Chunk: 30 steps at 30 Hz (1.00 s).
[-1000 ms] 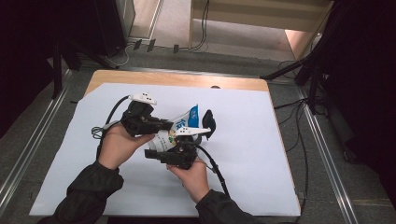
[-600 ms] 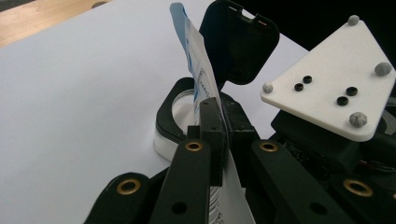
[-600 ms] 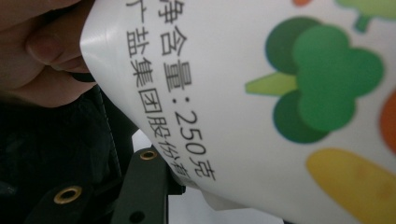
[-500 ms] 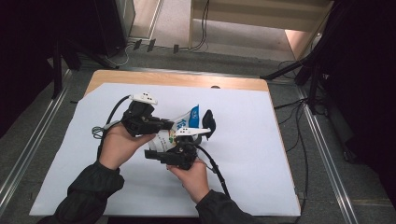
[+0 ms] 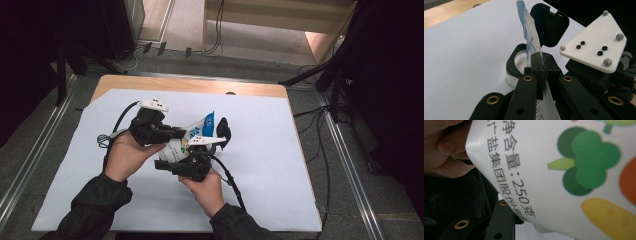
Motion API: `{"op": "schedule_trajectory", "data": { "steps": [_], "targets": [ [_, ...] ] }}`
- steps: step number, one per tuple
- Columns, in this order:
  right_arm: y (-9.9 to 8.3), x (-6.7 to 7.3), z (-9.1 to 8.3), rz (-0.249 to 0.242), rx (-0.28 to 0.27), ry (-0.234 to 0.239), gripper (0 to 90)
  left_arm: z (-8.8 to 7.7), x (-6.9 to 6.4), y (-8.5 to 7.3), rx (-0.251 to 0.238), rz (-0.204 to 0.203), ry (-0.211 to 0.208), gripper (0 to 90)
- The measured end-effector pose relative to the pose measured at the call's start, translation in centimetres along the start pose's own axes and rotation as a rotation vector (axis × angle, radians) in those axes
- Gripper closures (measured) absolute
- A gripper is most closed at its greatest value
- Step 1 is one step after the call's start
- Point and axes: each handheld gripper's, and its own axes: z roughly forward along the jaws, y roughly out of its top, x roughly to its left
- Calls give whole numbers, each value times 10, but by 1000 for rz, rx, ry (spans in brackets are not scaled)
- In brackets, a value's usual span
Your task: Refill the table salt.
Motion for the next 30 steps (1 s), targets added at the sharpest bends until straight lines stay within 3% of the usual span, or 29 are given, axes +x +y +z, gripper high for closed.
{"op": "schedule_trajectory", "data": {
  "steps": [30],
  "targets": [
    [1,-1,0,-2,6,-2,675,6,1,-1,1,-6,-4,896]
  ]
}}
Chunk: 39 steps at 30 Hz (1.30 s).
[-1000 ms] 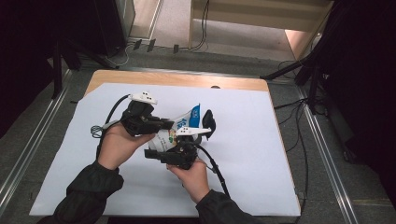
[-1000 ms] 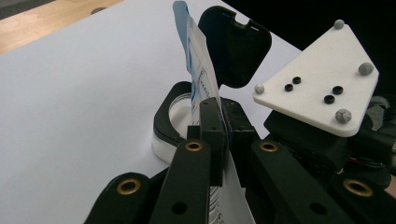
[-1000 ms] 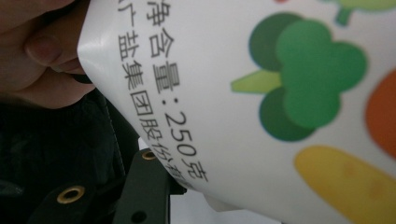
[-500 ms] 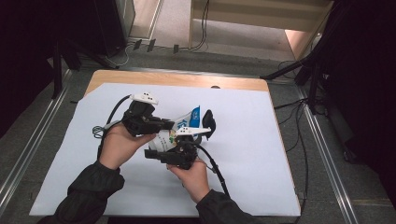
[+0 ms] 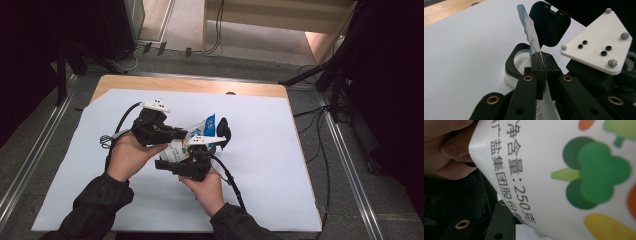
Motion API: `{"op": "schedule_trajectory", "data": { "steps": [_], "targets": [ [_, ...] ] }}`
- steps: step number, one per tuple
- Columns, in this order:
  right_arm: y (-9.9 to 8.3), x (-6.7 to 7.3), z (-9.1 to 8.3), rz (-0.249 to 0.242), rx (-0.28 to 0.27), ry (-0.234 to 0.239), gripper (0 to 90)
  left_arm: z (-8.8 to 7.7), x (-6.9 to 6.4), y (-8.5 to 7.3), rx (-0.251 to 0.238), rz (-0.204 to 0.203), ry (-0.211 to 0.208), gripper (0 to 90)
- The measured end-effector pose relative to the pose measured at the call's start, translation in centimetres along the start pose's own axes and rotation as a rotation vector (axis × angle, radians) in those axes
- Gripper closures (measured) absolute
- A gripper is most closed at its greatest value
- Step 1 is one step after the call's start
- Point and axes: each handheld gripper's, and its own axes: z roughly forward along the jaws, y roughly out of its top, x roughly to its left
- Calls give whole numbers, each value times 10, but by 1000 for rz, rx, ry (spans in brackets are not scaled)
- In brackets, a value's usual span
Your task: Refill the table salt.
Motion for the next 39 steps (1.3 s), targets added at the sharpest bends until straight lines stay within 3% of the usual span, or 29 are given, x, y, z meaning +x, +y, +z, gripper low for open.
{"op": "schedule_trajectory", "data": {
  "steps": [20,33,39],
  "targets": [
    [1,0,0,-19,0,-5,679,-4,2,0,-2,-6,10,899],
    [2,-1,0,-4,9,11,685,-2,2,-1,10,-4,19,894],
    [-2,-2,2,-40,24,-27,685,-1,5,-4,28,-17,-4,885]
  ]
}}
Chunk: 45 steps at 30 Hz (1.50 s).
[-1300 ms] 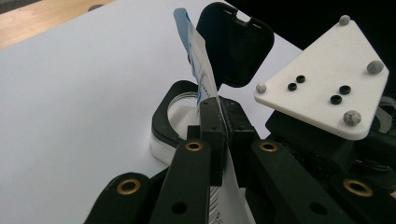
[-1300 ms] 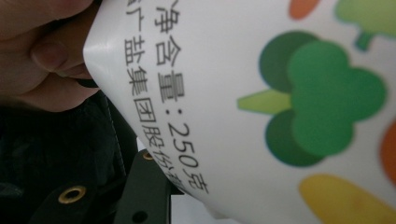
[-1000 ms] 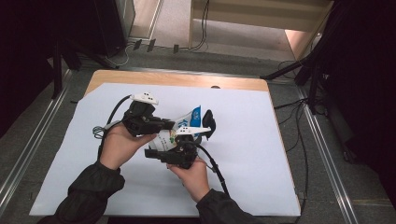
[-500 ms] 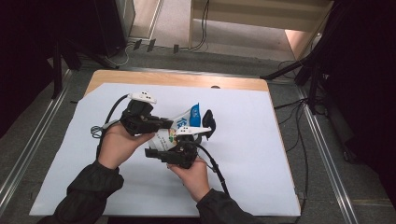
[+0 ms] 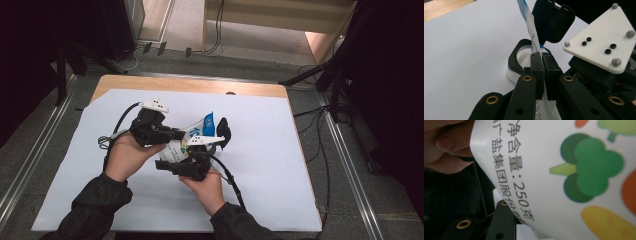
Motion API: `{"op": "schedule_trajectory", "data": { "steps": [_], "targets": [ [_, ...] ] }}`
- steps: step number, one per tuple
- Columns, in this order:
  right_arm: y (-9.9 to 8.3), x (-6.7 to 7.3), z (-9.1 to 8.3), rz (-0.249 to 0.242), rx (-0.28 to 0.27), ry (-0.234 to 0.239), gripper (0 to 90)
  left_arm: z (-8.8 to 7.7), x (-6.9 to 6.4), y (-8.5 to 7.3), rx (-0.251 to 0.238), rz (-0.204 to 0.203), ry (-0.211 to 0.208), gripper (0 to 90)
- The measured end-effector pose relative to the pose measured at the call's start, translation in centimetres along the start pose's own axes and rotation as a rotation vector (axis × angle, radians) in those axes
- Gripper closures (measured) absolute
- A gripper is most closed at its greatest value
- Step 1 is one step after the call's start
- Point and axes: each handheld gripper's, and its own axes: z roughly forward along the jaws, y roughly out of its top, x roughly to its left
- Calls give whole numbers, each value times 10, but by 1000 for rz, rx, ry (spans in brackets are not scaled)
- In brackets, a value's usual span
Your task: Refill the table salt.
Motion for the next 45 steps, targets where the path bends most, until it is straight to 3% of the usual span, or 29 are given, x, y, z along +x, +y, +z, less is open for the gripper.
{"op": "schedule_trajectory", "data": {
  "steps": [8,19,29,45],
  "targets": [
    [-8,-3,6,-71,43,-81,686,-1,12,-8,33,-31,-39,850],
    [-15,-4,10,-144,84,-130,688,1,17,-11,29,-46,-73,802],
    [-23,-6,11,-170,90,-137,689,9,19,-9,38,-43,-84,788],
    [-38,-10,6,-172,113,-162,689,33,27,-2,48,-46,-112,767]
  ]
}}
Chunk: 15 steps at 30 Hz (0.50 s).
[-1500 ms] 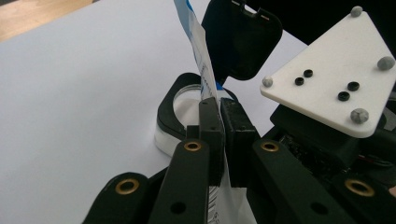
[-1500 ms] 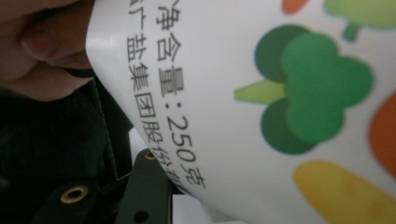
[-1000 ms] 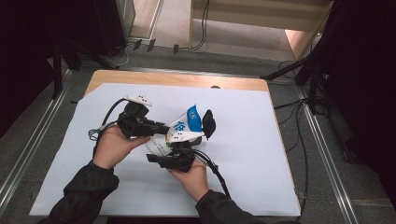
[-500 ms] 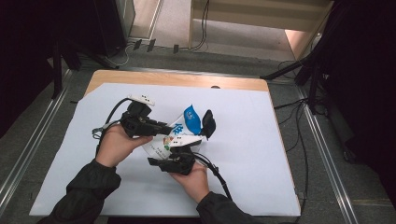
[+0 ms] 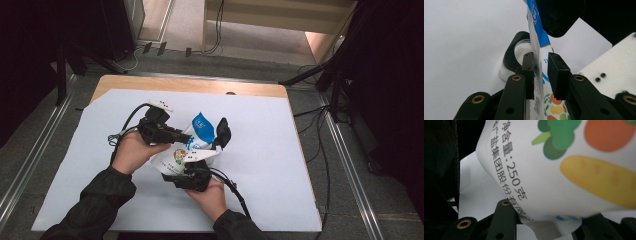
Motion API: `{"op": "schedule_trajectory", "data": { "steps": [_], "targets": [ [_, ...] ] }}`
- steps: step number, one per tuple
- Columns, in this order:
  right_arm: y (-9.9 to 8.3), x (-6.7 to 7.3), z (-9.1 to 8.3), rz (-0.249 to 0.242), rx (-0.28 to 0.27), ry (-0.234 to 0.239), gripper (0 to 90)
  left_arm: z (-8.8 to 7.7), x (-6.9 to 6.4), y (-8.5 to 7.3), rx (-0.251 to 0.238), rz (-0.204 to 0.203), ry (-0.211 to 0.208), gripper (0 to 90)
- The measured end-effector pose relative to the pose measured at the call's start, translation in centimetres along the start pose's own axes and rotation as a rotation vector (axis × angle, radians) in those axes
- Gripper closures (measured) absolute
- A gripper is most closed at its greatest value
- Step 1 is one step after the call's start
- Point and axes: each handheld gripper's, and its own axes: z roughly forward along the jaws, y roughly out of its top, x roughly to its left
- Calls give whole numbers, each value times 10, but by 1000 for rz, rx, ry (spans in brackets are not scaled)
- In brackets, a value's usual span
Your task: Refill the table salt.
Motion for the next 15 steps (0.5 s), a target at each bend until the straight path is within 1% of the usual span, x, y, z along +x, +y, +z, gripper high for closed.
{"op": "schedule_trajectory", "data": {
  "steps": [2,4,8,11,13,15],
  "targets": [
    [-1,0,0,-1,1,-3,689,2,2,1,-7,2,0,767],
    [-3,0,0,-4,8,-10,690,4,4,1,-20,-7,-13,768],
    [-5,-1,0,-3,15,-16,690,7,5,1,-10,4,-21,798],
    [-5,0,0,-4,16,-19,689,5,4,1,-11,11,-16,860],
    [-5,-1,0,-5,16,-23,689,2,3,1,-10,26,-14,884],
    [-5,-1,0,-6,15,-26,688,-1,3,1,-16,31,-11,892]
  ]
}}
